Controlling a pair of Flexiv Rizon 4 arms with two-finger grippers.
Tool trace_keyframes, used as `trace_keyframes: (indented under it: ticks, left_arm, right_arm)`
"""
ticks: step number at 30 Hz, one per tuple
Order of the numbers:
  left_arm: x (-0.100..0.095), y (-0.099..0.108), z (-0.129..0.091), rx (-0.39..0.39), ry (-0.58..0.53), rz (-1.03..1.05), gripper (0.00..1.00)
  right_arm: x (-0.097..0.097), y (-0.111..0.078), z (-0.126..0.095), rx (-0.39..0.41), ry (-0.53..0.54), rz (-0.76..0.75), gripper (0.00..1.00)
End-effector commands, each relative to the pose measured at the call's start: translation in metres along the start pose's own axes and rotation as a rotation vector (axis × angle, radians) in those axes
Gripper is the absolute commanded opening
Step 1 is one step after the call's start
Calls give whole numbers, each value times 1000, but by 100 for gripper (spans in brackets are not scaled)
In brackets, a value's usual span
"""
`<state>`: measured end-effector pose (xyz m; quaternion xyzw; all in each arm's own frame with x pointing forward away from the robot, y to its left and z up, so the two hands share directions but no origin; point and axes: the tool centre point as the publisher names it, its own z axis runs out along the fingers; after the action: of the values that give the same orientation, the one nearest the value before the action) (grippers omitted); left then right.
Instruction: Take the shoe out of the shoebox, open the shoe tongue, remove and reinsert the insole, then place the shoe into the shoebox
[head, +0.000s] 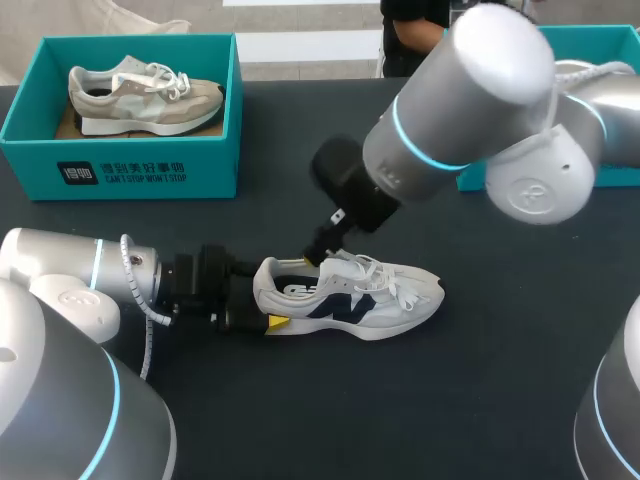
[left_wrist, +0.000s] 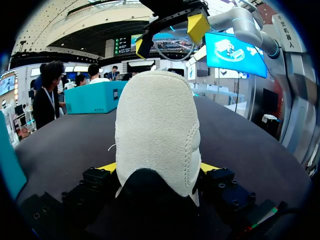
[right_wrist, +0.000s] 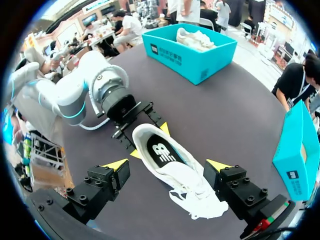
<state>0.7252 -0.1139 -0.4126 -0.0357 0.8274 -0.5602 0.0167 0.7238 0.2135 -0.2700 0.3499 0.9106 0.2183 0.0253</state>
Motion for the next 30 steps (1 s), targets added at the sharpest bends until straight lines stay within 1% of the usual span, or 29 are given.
trace_keyframes:
  ticks: [1,3,16,17,18,20,22,25,26,28,30]
  left_arm:
    - [1,0,0,0,-2,0,0]
    - [1,0,0,0,-2,0,0]
    - [1,0,0,0,-2,0,0]
    - [1,0,0,0,-2,0,0]
    - [1,0,0,0,-2,0,0]
    - [1,0,0,0,-2,0,0]
    - [1,0,0,0,-2,0,0]
    - [1,0,0,0,-2,0,0]
    - [1,0,0,0,-2,0,0]
    - [1,0,0,0,-2,0,0]
    - [1,0,0,0,-2,0,0]
  right_arm:
    - [9,-6,4,76,-383,432,100]
    - [7,-9,4,55,-390,405,100]
    - [7,-9,4,55,-390,405,100]
    - [6,-9,7,66,-386,443,100]
    - [6,-9,10,81,-401,445,100]
    - [1,-12,12,83,-412,521,100]
    - [-2,-13,15,110,-415,578,100]
    - [-4,-14,23,120,-434,614,100]
    - [-5,-15,26,111,-443,625,100]
    - [-7,-17,35,124,-474,649,100]
    - [-6,-20,44,139,-471,667,100]
